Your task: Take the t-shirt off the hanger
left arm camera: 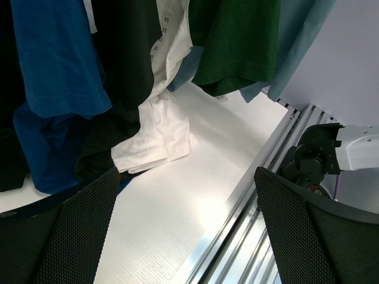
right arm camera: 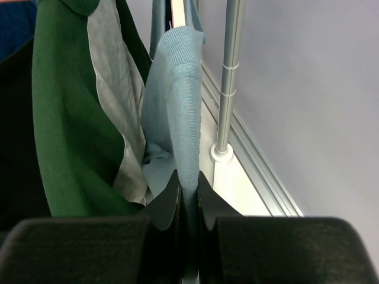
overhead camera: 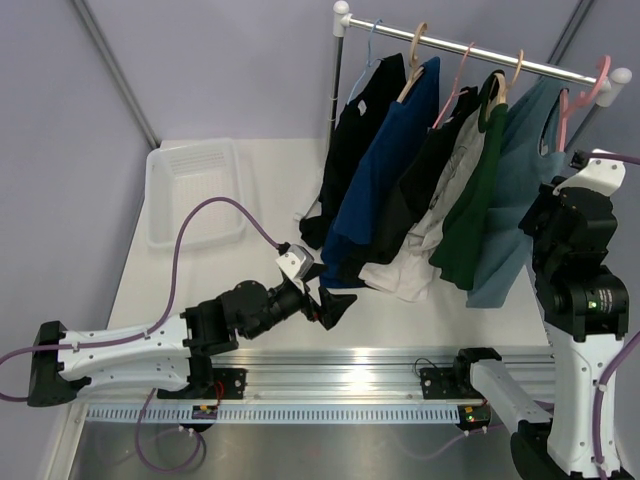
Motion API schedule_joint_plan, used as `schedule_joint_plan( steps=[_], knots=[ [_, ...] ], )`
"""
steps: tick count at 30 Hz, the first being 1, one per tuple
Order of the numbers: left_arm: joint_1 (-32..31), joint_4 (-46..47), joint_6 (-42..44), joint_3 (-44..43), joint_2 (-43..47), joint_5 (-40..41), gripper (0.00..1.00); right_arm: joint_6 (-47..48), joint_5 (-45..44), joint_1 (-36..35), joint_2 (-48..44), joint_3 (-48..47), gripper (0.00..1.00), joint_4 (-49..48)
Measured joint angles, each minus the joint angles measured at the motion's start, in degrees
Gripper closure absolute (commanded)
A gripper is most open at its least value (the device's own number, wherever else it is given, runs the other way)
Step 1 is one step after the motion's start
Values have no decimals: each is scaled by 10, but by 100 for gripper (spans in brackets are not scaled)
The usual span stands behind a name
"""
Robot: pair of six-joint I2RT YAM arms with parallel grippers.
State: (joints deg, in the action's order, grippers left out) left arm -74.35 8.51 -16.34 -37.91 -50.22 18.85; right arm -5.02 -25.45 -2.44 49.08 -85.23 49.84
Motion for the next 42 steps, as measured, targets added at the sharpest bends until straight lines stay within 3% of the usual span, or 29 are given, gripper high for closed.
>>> schedule_joint_plan(
  steps=[17,26,32,36,42],
  knots=[
    [0,0,0,0,0,4,1,-43,22,0,-67,41,100,95],
    [0,0,1,0,0,4,1,-149,12,0,-106,34,100,172],
    [0,2,11,0,4,5,1,-162,32,0,-151,47,100,180],
    [0,6,16,0,7,4,1,-153,37,0,-159,-30,100,206],
    [0,7,18,0,5,2,1,-136,50,0,-130,-245,100,257]
  ],
)
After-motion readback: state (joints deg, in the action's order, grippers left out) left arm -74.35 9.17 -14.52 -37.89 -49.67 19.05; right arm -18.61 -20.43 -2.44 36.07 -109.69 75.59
